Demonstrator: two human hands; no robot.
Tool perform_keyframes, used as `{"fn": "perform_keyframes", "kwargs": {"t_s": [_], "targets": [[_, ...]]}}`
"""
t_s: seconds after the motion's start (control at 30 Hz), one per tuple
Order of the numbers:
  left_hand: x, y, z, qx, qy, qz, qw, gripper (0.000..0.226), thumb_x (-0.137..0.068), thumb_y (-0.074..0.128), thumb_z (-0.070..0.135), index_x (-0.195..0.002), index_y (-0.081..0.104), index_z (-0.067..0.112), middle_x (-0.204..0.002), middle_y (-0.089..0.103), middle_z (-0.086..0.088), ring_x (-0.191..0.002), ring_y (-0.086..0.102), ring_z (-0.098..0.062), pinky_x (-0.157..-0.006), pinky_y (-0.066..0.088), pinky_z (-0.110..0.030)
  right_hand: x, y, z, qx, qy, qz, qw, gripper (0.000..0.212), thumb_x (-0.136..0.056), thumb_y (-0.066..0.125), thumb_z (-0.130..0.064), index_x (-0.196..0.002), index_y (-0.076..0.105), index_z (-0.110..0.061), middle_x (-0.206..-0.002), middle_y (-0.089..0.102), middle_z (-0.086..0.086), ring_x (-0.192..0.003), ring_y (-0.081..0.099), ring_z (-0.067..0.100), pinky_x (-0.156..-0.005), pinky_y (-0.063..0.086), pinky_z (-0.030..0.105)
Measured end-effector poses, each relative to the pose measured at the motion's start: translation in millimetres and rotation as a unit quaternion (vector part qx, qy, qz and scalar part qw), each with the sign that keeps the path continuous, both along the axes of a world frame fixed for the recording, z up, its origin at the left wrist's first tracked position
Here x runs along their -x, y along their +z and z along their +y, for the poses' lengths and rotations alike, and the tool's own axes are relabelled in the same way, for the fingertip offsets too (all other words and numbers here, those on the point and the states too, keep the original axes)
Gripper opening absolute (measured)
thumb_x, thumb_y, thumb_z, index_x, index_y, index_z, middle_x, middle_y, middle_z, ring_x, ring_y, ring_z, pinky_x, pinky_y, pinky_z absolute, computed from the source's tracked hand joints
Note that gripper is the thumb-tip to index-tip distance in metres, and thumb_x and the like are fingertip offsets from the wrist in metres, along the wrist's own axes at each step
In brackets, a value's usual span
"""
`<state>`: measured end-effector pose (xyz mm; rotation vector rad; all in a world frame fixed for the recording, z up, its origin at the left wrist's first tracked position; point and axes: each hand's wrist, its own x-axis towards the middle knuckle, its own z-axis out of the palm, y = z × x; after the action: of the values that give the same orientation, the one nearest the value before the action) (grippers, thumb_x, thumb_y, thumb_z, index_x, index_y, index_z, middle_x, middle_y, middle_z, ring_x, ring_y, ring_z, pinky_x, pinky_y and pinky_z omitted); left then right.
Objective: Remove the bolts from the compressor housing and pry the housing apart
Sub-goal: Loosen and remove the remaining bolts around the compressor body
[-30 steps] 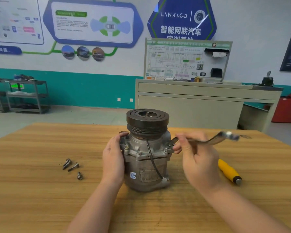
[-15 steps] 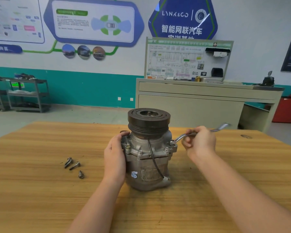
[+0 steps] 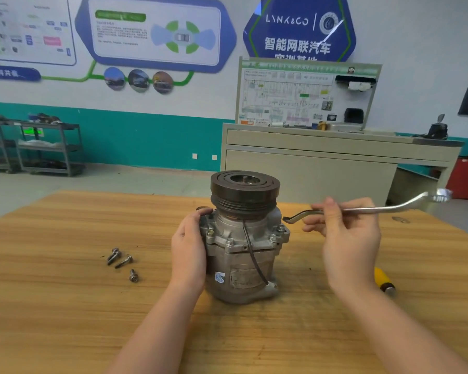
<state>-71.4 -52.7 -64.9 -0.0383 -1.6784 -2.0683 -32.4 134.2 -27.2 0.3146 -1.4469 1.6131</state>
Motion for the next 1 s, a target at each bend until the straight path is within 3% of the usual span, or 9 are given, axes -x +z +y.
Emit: {"fn": "perform_keyframes", "kwargs": {"t_s": [0.1, 0.23, 0.37, 0.5, 0.6, 0.7, 0.77, 0.87, 1.0], "targets": [[0.2, -0.3, -0.9, -0.007, -0.005, -0.008, 1.0, 0.04, -0.103, 0.033, 0.022, -0.094, 0.07, 0.032, -0.084, 0.071, 0.025, -0.08, 0.063, 0.012, -0.067, 0.049, -0.013, -5.8, -8.9, -6.0, -0.081, -0.012, 0.03, 0.996, 0.016, -0.091, 0.056, -0.032, -0.079, 0.052, -0.041, -0.076, 0.071, 0.002, -0.057, 0.067, 0.017, -0.06, 0.056, 0.029], [-0.2, -1.1, -1.6, -0.035, -0.023, -0.028, 0.999, 0.04, -0.103, 0.035, 0.026, -0.093, 0.074, 0.031, -0.089, 0.074, 0.014, -0.089, 0.067, -0.001, -0.079, 0.049, -0.032, -6.3, -16.9, -6.6, -0.207, -0.047, 0.08, 0.974, 0.012, -0.093, 0.058, -0.025, -0.086, 0.053, -0.017, -0.07, 0.066, -0.003, -0.062, 0.067, 0.006, -0.057, 0.056, 0.026], [-1.0, -0.3, -1.1, -0.013, -0.004, -0.013, 1.0, 0.039, -0.103, 0.033, 0.023, -0.095, 0.07, 0.031, -0.083, 0.071, 0.024, -0.078, 0.063, 0.013, -0.073, 0.045, -0.026, -10.0, -19.4, -6.6, -0.294, -0.07, 0.08, 0.95, 0.021, -0.096, 0.047, -0.047, -0.093, 0.049, -0.027, -0.074, 0.061, 0.0, -0.067, 0.065, 0.011, -0.058, 0.055, 0.031], [-0.5, -0.1, -0.2, -0.015, -0.011, -0.014, 1.0, 0.039, -0.104, 0.033, 0.021, -0.094, 0.07, 0.03, -0.08, 0.071, 0.024, -0.075, 0.063, 0.013, -0.069, 0.046, -0.022, -8.7, -20.7, -6.9, -0.291, -0.087, 0.09, 0.948, 0.013, -0.094, 0.05, -0.039, -0.094, 0.047, -0.027, -0.074, 0.06, 0.002, -0.066, 0.063, 0.013, -0.057, 0.053, 0.029], [-1.6, 0.5, -0.1, 0.006, 0.001, 0.0, 1.0, 0.04, -0.104, 0.032, 0.018, -0.092, 0.067, 0.033, -0.077, 0.068, 0.032, -0.076, 0.06, 0.018, -0.059, 0.045, -0.005, -4.0, -16.9, -12.1, -0.411, -0.144, 0.196, 0.879, 0.017, -0.099, 0.049, -0.031, -0.093, 0.045, -0.016, -0.071, 0.056, 0.006, -0.06, 0.05, 0.011, -0.057, 0.044, 0.017], [-0.5, 0.1, -2.8, 0.008, -0.007, -0.007, 1.0, 0.04, -0.104, 0.033, 0.02, -0.091, 0.068, 0.034, -0.081, 0.069, 0.03, -0.085, 0.063, 0.01, -0.071, 0.05, -0.017, 2.4, -15.8, -12.6, -0.475, -0.179, 0.258, 0.822, 0.016, -0.096, 0.058, -0.021, -0.094, 0.046, -0.011, -0.069, 0.054, 0.007, -0.054, 0.047, 0.017, -0.05, 0.043, 0.026], [-0.3, 0.2, -3.4, -0.01, -0.023, -0.026, 0.999, 0.044, -0.103, 0.034, 0.024, -0.087, 0.073, 0.036, -0.084, 0.072, 0.024, -0.094, 0.064, -0.003, -0.082, 0.052, -0.034, 3.2, -22.3, -9.5, -0.433, -0.169, 0.255, 0.848, 0.017, -0.099, 0.053, -0.027, -0.097, 0.046, -0.012, -0.074, 0.054, 0.001, -0.058, 0.05, 0.013, -0.056, 0.046, 0.017], [-2.4, 1.2, -2.7, -0.026, -0.032, -0.037, 0.998, 0.049, -0.103, 0.034, 0.027, -0.083, 0.075, 0.046, -0.086, 0.073, 0.019, -0.099, 0.064, -0.012, -0.088, 0.053, -0.046, -4.8, -30.9, -7.4, -0.215, -0.034, 0.154, 0.964, 0.015, -0.098, 0.05, -0.032, -0.105, 0.042, -0.022, -0.079, 0.059, -0.002, -0.063, 0.06, 0.009, -0.062, 0.048, 0.013], [-3.0, 1.1, -1.7, -0.034, -0.036, -0.043, 0.998, 0.048, -0.102, 0.034, 0.03, -0.084, 0.074, 0.049, -0.086, 0.074, 0.017, -0.101, 0.064, -0.016, -0.092, 0.052, -0.053, 7.9, -16.4, -5.9, 0.1, 0.082, 0.003, 0.992, 0.017, -0.085, 0.044, -0.006, -0.095, 0.039, -0.018, -0.064, 0.065, 0.006, -0.04, 0.051, 0.018, -0.04, 0.036, 0.019]]}}
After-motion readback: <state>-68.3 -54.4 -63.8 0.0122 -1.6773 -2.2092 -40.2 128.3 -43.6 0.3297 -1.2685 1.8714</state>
